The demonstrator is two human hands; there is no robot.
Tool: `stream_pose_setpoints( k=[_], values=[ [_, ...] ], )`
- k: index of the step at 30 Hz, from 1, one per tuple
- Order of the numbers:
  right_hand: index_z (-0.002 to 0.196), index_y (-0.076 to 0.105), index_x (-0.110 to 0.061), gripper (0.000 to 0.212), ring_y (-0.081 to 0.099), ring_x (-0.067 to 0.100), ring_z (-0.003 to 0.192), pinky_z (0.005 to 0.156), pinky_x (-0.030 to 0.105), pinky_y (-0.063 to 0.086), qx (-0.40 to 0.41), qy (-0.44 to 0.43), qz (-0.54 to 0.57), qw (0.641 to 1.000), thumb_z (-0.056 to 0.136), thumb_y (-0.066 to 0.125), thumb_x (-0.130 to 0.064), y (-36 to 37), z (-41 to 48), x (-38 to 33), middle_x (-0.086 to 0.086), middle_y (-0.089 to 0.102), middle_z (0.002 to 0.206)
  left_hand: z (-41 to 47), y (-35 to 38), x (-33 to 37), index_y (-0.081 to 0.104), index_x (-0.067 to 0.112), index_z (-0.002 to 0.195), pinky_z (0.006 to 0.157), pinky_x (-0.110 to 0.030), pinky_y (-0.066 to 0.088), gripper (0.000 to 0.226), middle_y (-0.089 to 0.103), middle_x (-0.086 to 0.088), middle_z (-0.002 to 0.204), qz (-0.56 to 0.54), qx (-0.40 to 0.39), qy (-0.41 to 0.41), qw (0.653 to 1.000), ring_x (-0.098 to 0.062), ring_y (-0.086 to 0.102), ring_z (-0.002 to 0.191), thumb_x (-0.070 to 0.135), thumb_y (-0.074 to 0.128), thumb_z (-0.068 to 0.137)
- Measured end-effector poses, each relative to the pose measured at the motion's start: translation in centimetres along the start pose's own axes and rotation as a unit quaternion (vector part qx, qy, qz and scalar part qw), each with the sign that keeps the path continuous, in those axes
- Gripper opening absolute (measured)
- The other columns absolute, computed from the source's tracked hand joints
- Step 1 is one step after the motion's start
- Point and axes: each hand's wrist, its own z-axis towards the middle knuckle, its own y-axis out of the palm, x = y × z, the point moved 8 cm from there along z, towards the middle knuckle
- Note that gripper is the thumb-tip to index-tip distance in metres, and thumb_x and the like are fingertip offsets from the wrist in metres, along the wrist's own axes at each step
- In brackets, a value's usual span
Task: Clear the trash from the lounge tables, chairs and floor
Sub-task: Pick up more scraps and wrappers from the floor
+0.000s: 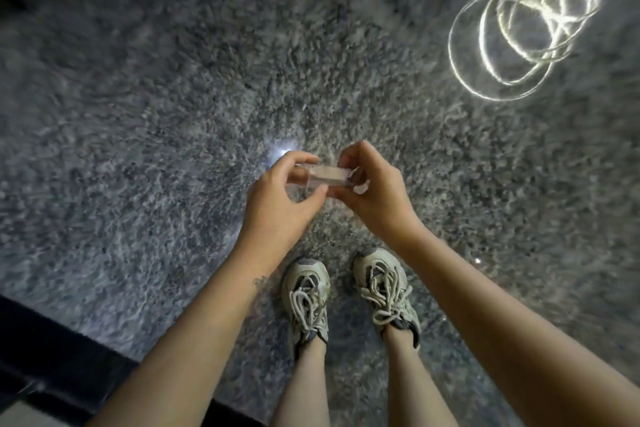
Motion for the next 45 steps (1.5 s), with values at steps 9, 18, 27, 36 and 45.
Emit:
stream_pose_setpoints(
  k=[9, 18, 27, 36, 45],
  values=[
    [0.083, 0.047, -0.026, 0.039, 0.050, 0.003, 0.066, 0.062, 0.020, 0.043, 0.185, 0.042, 0.121, 0.974, 0.070, 0.078, -0.006, -13.6, -8.8, -10.1, -0.015, 0.054, 0.079, -5.8, 1.3, 18.8, 0.060, 0.023, 0.080, 0.061, -0.014, 0.044, 0.014, 0.064, 0.010, 0.073, 0.043, -0.066, 0.131, 0.988, -0.003, 0.059, 0.068, 0.012, 0.069, 0.081],
    [0.087, 0.055, -0.027, 0.034, 0.058, 0.005, 0.068, 0.064, 0.017, 0.045, 0.353, 0.095, 0.201, 0.909, 0.075, 0.071, 0.001, -25.0, -21.8, -9.6, -0.007, 0.060, 0.071, -13.3, 10.8, 29.0, 0.059, 0.025, 0.074, 0.063, -0.023, 0.048, 0.021, 0.063, 0.008, 0.070, 0.079, -0.181, 0.196, 0.961, -0.007, 0.060, 0.066, 0.008, 0.069, 0.082],
    [0.086, 0.055, -0.025, 0.032, 0.053, 0.001, 0.060, 0.058, 0.013, 0.042, 0.453, 0.160, 0.258, 0.838, 0.077, 0.068, 0.003, -33.7, -35.3, -2.5, -0.004, 0.055, 0.066, -22.0, 26.5, 32.8, 0.056, 0.026, 0.082, 0.058, -0.018, 0.043, 0.018, 0.061, 0.007, 0.075, 0.155, -0.262, 0.236, 0.923, -0.005, 0.056, 0.066, 0.013, 0.068, 0.082],
    [0.085, 0.054, -0.027, 0.032, 0.052, 0.005, 0.061, 0.059, 0.017, 0.045, 0.510, 0.206, 0.272, 0.789, 0.077, 0.068, 0.001, -46.0, -48.0, 3.4, 0.001, 0.057, 0.072, -32.0, 42.5, 40.6, 0.046, 0.033, 0.071, 0.053, -0.012, 0.036, 0.034, 0.053, 0.011, 0.063, 0.183, -0.312, 0.282, 0.889, -0.001, 0.049, 0.058, 0.008, 0.066, 0.081],
    [0.084, 0.052, -0.030, 0.034, 0.056, 0.002, 0.069, 0.061, 0.013, 0.044, 0.645, 0.227, 0.263, 0.681, 0.079, 0.067, 0.000, -55.9, -56.6, 10.0, -0.007, 0.059, 0.077, -36.9, 57.6, 46.3, 0.052, 0.016, 0.080, 0.057, -0.026, 0.038, 0.012, 0.056, 0.004, 0.068, 0.192, -0.366, 0.302, 0.859, -0.011, 0.048, 0.060, 0.010, 0.062, 0.083]
  ],
)
